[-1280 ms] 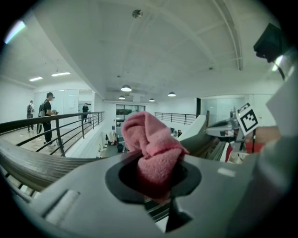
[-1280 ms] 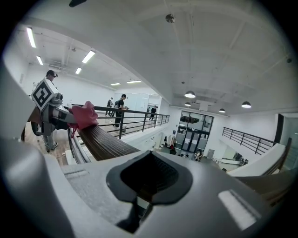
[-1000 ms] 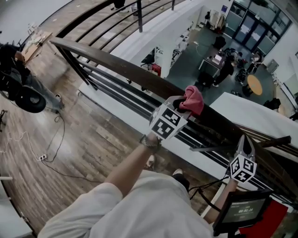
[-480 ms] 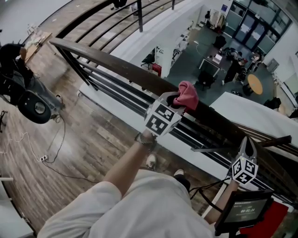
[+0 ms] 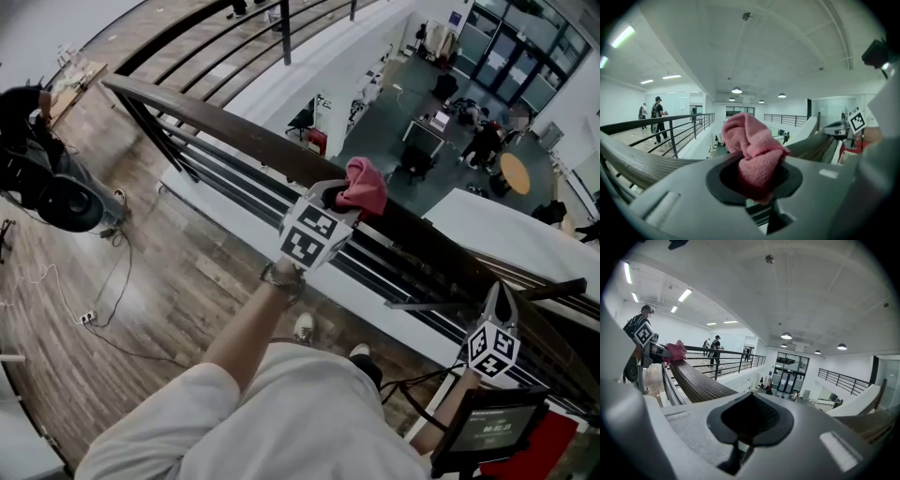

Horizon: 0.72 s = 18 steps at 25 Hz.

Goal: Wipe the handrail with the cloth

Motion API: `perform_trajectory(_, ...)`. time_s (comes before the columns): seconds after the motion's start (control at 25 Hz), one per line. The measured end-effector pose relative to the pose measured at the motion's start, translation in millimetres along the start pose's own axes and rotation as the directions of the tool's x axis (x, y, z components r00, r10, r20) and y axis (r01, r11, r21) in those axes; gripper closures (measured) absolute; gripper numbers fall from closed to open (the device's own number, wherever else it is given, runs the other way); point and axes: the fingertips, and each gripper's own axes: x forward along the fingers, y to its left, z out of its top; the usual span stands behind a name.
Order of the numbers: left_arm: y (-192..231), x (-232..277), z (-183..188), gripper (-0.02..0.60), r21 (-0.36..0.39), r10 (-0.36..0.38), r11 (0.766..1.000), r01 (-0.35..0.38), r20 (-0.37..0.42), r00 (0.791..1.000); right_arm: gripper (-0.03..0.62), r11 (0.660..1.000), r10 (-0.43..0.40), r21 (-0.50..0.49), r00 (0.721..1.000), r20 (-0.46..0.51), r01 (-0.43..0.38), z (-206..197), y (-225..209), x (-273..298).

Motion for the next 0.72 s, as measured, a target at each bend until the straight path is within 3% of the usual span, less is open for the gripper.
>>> perform_trajectory(0.72, 60.4, -21.8, -4.4, 0.486, 0.001, 0.103, 0.995, -0.103, -0.003, 0.995, 0.592, 1.000, -0.014, 0.001, 1.000, 0.004, 0.014, 0.1, -3.8, -1.3)
